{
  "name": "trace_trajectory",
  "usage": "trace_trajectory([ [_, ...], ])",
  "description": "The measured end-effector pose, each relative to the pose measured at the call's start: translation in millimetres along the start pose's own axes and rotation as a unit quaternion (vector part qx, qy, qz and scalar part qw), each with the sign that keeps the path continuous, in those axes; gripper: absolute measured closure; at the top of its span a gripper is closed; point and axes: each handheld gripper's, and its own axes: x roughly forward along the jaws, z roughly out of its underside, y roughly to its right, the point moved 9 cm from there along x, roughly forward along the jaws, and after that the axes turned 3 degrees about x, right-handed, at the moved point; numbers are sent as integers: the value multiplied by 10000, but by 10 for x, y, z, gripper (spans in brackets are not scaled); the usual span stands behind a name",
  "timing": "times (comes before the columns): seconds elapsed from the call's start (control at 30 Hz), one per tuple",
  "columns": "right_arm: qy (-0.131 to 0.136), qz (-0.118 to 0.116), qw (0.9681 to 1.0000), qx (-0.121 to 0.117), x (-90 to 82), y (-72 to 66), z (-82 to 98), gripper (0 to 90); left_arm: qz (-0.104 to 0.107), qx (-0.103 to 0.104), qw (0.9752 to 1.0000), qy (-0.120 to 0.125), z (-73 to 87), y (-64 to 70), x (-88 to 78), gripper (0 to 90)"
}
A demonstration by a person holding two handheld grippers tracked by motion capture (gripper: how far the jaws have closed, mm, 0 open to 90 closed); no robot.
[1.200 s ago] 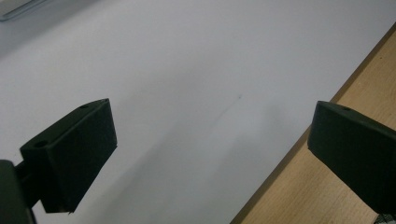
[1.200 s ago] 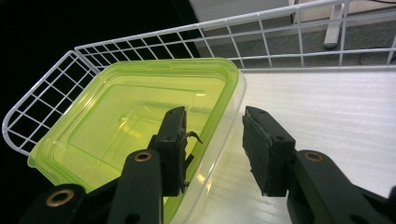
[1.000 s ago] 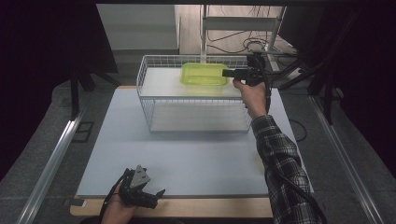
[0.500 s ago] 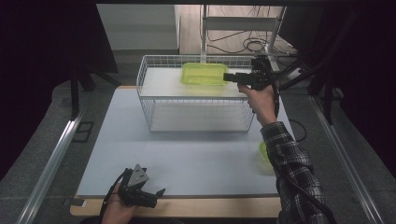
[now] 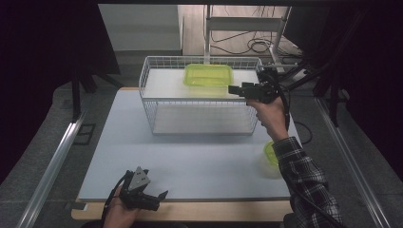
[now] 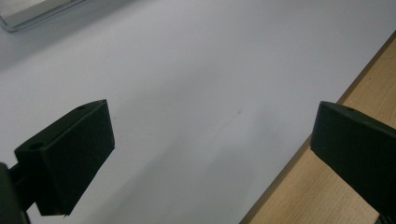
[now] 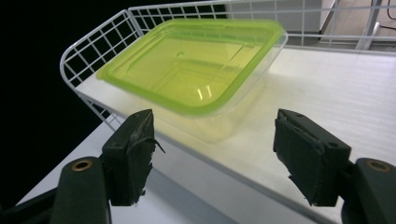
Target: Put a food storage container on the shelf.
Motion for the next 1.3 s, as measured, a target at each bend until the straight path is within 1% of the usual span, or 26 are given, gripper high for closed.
trace_trajectory([
  [0.2, -54, -50, 9999, -128, -32, -45, 108, 262, -14, 0, 10000, -1, 0, -5, 8, 0],
  [0.37, -103, -67, 9993, -341, -33, -87, 223, 231, -2, -10, 10000, 35, -6, -11, 5, 0],
  [0.47, -166, -99, 9990, -405, -21, -110, 302, 215, -13, 28, 10000, 73, -16, -8, 4, 0],
  [0.6, -209, -105, 9980, -579, -24, -158, 396, 186, -12, 29, 9999, 101, -18, -13, 5, 0],
  [0.8, -246, -141, 9964, -794, -59, -218, 537, 149, -2, -27, 9999, 107, -20, -21, -2, 0],
  [0.9, -281, -173, 9956, -872, -80, -241, 635, 130, 16, -109, 9998, 146, -33, -19, -2, 0],
  [1.0, -307, -167, 9947, -965, -106, -252, 747, 111, 12, -120, 9998, 161, -35, -26, -4, 0],
  [1.17, -382, -182, 9936, -1046, -153, -264, 918, 93, 0, -44, 9999, 149, -33, -17, 3, 0],
  [1.3, -385, -271, 9924, -1139, -200, -282, 1048, 80, -27, 2, 9999, 141, -32, -17, 5, 0],
])
